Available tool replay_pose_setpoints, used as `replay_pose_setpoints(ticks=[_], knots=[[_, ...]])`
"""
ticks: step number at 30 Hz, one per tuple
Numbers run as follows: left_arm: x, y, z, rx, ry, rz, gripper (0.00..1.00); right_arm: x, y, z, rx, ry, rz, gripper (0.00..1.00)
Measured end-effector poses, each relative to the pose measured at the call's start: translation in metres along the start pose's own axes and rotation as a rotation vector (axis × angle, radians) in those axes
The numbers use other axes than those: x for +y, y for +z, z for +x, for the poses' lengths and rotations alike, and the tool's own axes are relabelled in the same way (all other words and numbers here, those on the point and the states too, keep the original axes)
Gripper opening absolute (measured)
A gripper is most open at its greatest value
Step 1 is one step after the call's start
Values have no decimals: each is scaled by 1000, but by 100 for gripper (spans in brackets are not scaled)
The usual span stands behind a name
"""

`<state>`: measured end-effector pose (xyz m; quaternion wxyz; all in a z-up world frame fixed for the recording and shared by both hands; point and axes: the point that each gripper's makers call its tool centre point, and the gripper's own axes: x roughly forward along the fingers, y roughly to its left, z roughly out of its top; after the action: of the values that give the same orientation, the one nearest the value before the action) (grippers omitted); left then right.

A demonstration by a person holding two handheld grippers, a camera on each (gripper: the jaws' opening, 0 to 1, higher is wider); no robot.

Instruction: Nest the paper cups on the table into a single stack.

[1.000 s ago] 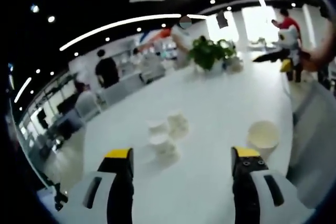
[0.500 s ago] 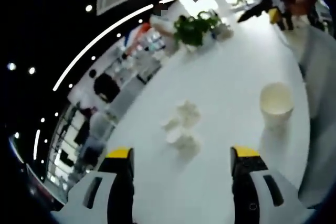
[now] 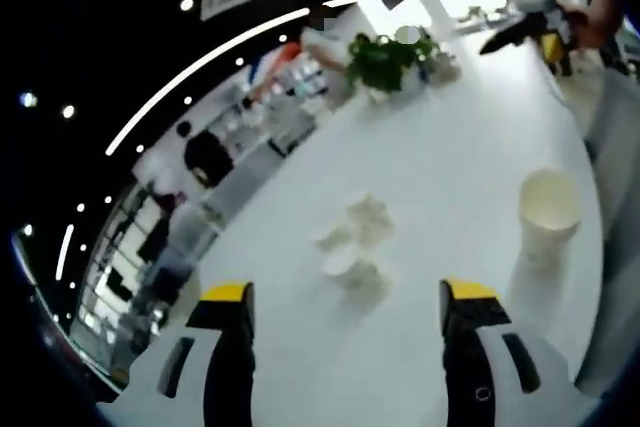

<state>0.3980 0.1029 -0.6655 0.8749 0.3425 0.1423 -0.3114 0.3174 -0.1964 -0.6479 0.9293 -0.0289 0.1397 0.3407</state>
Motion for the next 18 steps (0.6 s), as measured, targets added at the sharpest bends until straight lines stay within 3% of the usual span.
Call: replay_pose_setpoints(ticks=[12,18], knots=[[20,-7,29,-7,4,-77,73,-6,-5,11,33,2,7,98],[23,-9,44,-9,-1,-75,72,-11,-13,13,53,-4,15,98]])
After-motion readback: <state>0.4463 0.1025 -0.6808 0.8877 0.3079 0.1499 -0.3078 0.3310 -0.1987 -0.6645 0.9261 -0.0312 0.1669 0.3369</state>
